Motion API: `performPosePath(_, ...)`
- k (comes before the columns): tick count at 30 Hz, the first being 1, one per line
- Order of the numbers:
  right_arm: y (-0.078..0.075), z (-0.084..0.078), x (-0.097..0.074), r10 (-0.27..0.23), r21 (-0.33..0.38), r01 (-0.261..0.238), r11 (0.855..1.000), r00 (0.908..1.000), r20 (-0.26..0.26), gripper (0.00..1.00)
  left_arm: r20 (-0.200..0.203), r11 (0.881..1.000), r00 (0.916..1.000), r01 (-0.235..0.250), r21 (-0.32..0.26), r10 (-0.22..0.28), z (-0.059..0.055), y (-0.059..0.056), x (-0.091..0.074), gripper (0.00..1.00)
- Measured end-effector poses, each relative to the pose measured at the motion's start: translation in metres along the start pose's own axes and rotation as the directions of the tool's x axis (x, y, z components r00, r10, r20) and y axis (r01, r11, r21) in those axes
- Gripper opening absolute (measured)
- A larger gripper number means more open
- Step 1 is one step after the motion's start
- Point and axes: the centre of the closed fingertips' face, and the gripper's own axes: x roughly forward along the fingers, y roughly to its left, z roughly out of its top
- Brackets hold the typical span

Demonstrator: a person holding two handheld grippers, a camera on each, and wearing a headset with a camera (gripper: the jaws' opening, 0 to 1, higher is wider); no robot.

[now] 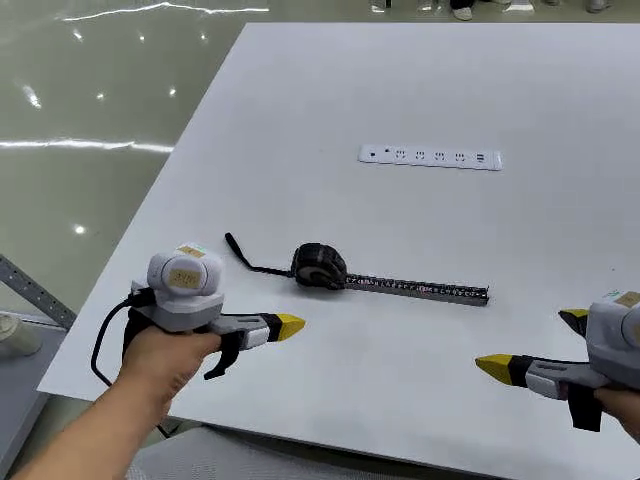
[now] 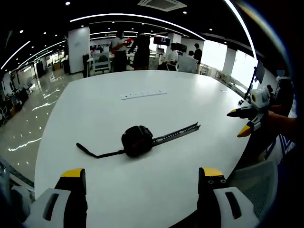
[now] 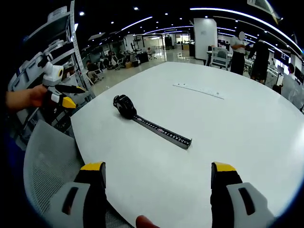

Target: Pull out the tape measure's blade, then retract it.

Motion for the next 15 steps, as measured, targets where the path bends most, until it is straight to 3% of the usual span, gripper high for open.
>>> performPosePath(12,0.012,-0.009,-0.021,-0.024,0.017,0.024,1.0,0.9997,-0.005,0.96,0.019,0.999,0.9998,-0.002,-0.05,0.003,-0.012,-0.006,-0.016,1.0)
performPosePath(15,0.017,-0.008,-0.029,-0.044,0.034,0.044,0.998,0.999,-0.001,0.97,0.001,0.994,0.9997,0.023,-0.102,-0.023,-0.017,-0.009,-0.022,1.0)
